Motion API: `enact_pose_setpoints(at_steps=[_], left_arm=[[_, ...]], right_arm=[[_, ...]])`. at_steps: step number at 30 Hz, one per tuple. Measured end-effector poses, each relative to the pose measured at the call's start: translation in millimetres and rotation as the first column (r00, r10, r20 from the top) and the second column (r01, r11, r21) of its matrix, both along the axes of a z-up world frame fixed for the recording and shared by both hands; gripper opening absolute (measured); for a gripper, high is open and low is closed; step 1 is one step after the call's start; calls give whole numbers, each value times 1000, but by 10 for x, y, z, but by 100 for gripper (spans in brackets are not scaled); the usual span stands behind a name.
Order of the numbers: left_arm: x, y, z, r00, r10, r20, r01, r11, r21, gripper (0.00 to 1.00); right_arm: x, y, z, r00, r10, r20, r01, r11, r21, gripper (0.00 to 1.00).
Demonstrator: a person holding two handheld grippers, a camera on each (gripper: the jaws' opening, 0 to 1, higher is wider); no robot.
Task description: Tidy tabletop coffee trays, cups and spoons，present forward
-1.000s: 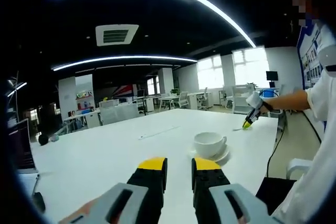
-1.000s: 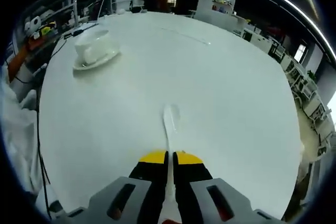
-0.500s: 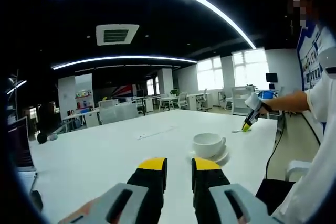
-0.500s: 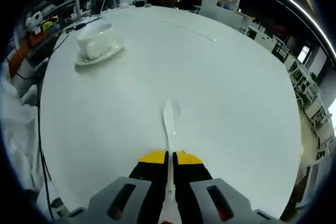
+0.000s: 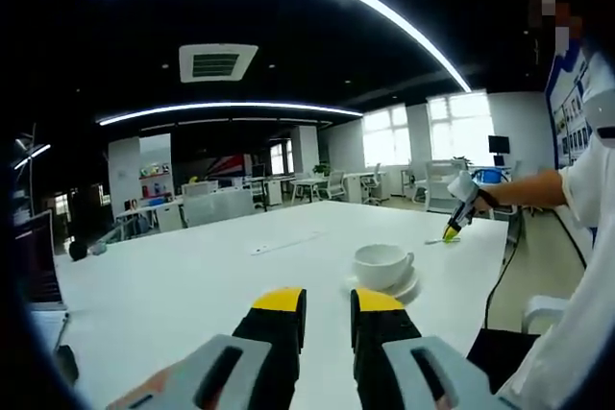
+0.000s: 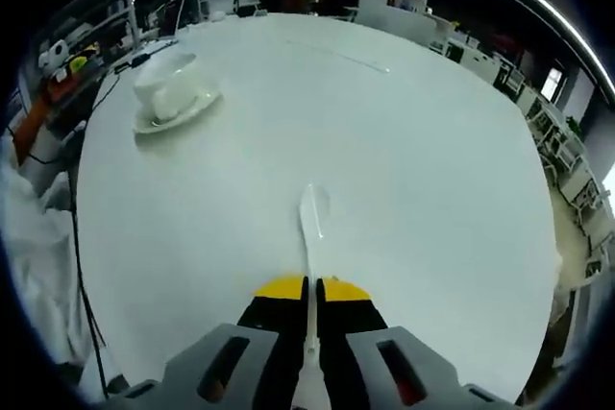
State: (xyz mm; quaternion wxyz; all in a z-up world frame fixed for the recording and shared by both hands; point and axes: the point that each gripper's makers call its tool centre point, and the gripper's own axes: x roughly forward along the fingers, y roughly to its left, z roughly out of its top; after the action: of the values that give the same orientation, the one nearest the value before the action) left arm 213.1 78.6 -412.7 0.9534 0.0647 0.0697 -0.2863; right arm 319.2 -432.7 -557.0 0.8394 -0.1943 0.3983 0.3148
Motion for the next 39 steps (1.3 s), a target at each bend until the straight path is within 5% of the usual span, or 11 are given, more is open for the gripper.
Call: enact_pose_setpoints(at_steps=[11,18,20,25,39], left_arm=[[2,-45,-7,1000,-9,-3,9,1000,-2,21],[1,-44,-30,1000,-12,-16,13,1000,24,21],[1,-49,-28,1000,-17,-19,18,999,29,21],[12,-56,-7,1000,-20,-16,20,999,27,21],[-10,-132,-22,998,-56,-28,57,997,60,21]], right_arm=[[-141,306,214,998,36,59,-34,999,-36,4],[-211,558,511,990,104,100,-98,993,-63,4],[-74,478,544,986,133,104,-126,989,-72,4],[49,511,723,969,215,125,-199,972,-128,4],[101,1083,1081,917,385,102,-354,905,-234,4]])
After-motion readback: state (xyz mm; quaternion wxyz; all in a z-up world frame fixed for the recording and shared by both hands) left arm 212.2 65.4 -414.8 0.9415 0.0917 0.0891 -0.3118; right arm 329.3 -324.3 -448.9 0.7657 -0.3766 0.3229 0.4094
